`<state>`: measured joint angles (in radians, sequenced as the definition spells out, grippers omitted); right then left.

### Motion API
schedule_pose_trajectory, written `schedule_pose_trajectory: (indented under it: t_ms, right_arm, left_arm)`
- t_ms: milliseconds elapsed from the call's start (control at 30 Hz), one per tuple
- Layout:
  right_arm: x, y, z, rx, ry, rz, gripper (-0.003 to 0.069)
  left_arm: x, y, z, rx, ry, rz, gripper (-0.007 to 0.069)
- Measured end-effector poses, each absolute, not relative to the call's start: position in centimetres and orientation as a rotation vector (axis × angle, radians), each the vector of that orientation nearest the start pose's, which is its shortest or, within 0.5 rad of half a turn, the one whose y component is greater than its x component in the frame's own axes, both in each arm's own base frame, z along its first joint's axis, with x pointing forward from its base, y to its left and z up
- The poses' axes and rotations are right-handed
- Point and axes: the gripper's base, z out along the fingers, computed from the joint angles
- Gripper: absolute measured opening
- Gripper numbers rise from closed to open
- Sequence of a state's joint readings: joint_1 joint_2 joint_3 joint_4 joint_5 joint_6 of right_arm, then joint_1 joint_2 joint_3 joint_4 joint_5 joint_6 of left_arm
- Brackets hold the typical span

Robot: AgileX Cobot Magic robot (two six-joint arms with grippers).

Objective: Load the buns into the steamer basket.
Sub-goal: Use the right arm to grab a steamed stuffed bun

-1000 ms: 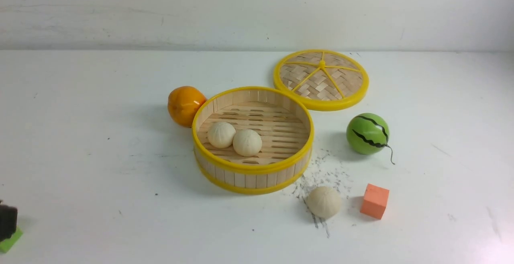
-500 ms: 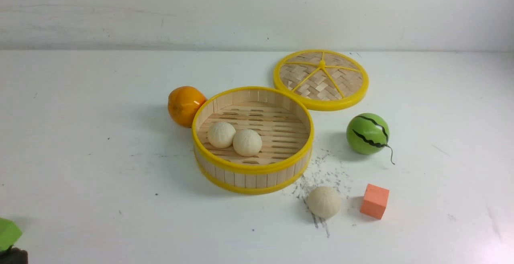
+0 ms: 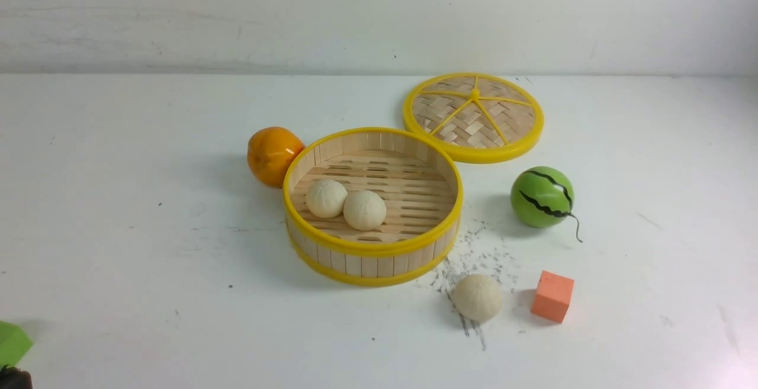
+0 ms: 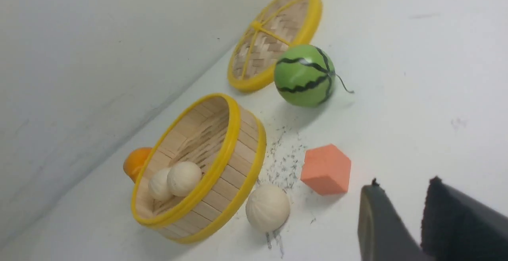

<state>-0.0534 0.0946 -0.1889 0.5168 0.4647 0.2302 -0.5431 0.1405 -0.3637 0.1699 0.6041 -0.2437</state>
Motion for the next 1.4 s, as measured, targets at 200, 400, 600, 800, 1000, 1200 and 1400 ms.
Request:
schedule_pose_trajectory:
  t_ms: [200,400,600,800,1000,1200,1400]
  right_arm:
    - [8.1,2.2,30.9,0.045,1.989,0.374,-0.0019]
    - [14.7,4.0,34.8,-0.565,2.274,0.400,-0.0018]
    - [20.1,8.3,33.8,-0.998,2.370,0.450,-0.0010]
    - [24.4,13.3,31.5,-1.193,2.491,0.302,0.0002]
    - [30.6,17.3,27.2,-1.102,2.668,0.212,0.0169]
    - [34.1,19.1,23.7,-1.013,2.692,0.213,0.0414]
    - [35.4,19.8,20.1,-0.993,2.742,0.211,0.0521]
  left_arm:
    - [4.3,-1.6,27.3,0.342,1.838,-0.360,-0.0014]
    - [4.3,-1.6,27.3,0.342,1.837,-0.360,-0.0014]
    - [4.3,-1.6,27.3,0.342,1.836,-0.360,-0.0014]
    - [4.3,-1.6,27.3,0.342,1.836,-0.360,-0.0014]
    - [4.3,-1.6,27.3,0.341,1.837,-0.361,-0.0014]
    - [4.3,-1.6,27.3,0.327,1.840,-0.372,-0.0013]
    - [4.3,-1.6,27.3,0.324,1.840,-0.374,-0.0013]
